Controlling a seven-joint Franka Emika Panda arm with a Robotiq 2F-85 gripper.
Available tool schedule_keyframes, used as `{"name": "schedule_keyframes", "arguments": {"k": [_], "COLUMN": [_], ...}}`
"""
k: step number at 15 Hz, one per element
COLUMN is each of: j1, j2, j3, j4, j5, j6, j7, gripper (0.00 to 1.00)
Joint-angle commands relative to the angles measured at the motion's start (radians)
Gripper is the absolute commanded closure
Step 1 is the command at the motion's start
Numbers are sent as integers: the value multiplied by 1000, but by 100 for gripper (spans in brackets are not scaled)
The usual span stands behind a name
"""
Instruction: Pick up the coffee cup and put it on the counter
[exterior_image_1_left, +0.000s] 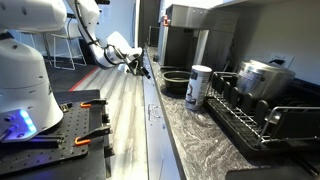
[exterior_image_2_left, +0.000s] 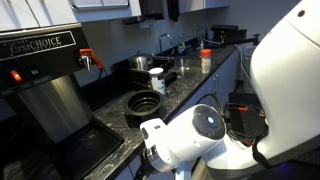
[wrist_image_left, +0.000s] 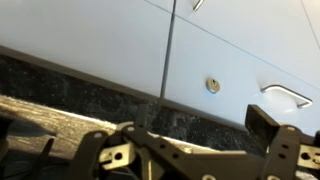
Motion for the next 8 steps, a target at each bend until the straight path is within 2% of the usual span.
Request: {"name": "schedule_keyframes", "arguments": {"k": [1, 8], "j1": [-139, -393], "j2": [164, 301], "j3": [77, 204], "j4": [-68, -130], "j5": [-94, -199], "j6": [-2, -1], "j7": [-117, -288], "gripper": [0, 0]}}
